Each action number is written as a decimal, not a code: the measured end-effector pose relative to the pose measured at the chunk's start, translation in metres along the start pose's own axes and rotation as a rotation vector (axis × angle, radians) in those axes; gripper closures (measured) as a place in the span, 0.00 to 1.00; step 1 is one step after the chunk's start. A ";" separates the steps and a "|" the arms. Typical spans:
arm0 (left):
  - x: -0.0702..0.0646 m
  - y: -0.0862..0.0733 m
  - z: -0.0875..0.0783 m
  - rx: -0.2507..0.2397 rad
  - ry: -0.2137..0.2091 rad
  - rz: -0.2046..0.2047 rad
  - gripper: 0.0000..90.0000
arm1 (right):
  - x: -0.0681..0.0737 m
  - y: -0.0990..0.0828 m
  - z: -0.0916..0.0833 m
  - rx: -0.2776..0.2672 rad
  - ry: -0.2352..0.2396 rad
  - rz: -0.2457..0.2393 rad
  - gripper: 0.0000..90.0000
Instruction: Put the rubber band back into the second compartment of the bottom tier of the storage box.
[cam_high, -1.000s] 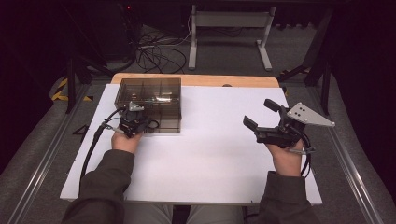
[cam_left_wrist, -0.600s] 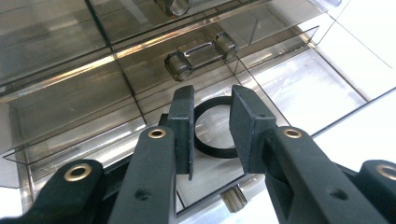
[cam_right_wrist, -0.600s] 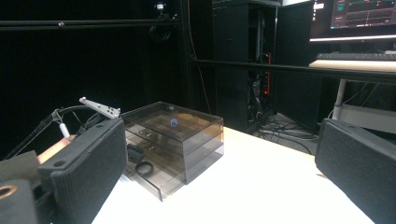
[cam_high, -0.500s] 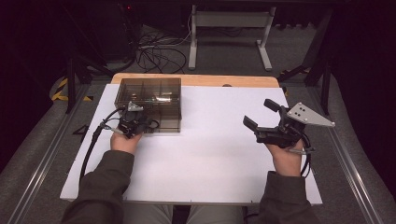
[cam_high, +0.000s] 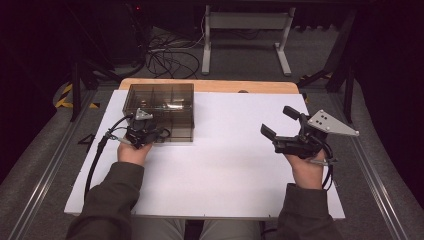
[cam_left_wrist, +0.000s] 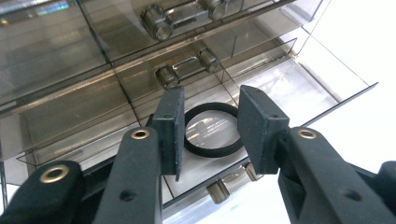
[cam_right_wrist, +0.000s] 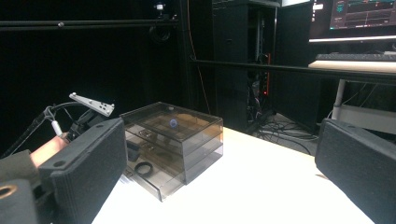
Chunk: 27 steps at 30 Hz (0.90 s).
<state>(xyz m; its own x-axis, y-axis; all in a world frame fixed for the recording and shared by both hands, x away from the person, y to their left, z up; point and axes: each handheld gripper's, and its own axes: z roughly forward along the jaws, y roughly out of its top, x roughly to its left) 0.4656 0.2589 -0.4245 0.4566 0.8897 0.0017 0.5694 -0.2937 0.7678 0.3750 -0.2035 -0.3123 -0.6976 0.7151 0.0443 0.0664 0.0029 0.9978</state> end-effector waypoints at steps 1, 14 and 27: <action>0.000 0.000 -0.001 -0.004 -0.002 0.001 0.67 | 0.000 0.000 0.000 0.000 0.000 0.000 0.03; -0.003 0.001 -0.008 -0.018 -0.015 0.000 0.62 | 0.000 0.000 0.001 0.003 0.003 -0.001 0.03; -0.006 0.004 -0.021 -0.064 -0.019 -0.009 0.55 | 0.001 -0.001 0.001 0.005 -0.001 0.003 0.03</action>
<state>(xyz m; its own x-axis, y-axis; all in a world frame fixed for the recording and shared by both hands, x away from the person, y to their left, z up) 0.4511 0.2597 -0.4082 0.4649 0.8852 -0.0165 0.5289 -0.2627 0.8070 0.3754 -0.2021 -0.3128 -0.6965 0.7160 0.0476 0.0724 0.0041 0.9974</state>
